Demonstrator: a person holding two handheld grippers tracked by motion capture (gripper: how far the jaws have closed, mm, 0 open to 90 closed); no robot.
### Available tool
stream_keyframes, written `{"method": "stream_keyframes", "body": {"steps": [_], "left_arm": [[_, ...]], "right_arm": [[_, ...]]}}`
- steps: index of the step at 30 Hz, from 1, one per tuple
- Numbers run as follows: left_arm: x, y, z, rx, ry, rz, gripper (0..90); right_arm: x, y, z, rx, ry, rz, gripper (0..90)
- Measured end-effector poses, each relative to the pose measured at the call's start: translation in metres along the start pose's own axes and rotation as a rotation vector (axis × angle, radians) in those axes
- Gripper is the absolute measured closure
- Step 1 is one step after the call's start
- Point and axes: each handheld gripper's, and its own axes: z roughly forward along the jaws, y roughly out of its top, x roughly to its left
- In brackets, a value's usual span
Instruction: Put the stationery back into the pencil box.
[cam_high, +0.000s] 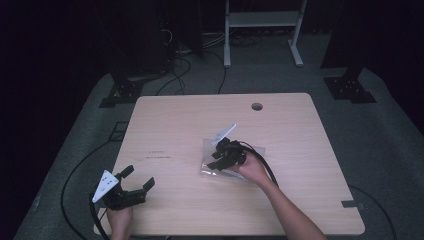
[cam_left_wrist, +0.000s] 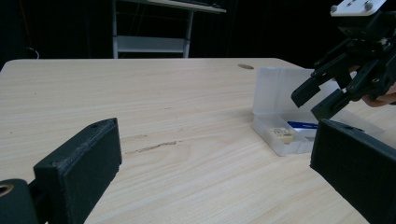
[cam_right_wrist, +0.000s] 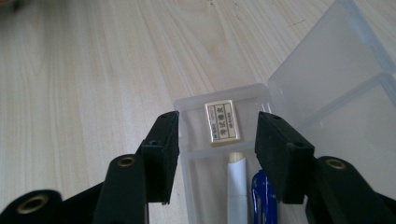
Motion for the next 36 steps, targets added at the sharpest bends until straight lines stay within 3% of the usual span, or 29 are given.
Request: {"method": "stream_keyframes", "body": {"steps": [12, 26, 36], "left_arm": [[-0.001, 0.001, -0.002, -0.009, 0.005, 0.001, 1.1], [-0.002, 0.000, 0.000, 0.007, -0.003, 0.007, 1.1], [-0.001, -0.001, 0.000, 0.005, 0.005, 0.004, 1.1]], "right_arm": [[-0.002, -0.021, -0.019, -0.008, -0.008, 0.028, 40.4], [-0.009, -0.049, -0.040, -0.044, -0.012, 0.079, 39.4], [-0.010, -0.056, -0.048, -0.053, -0.010, 0.078, 37.7]]}}
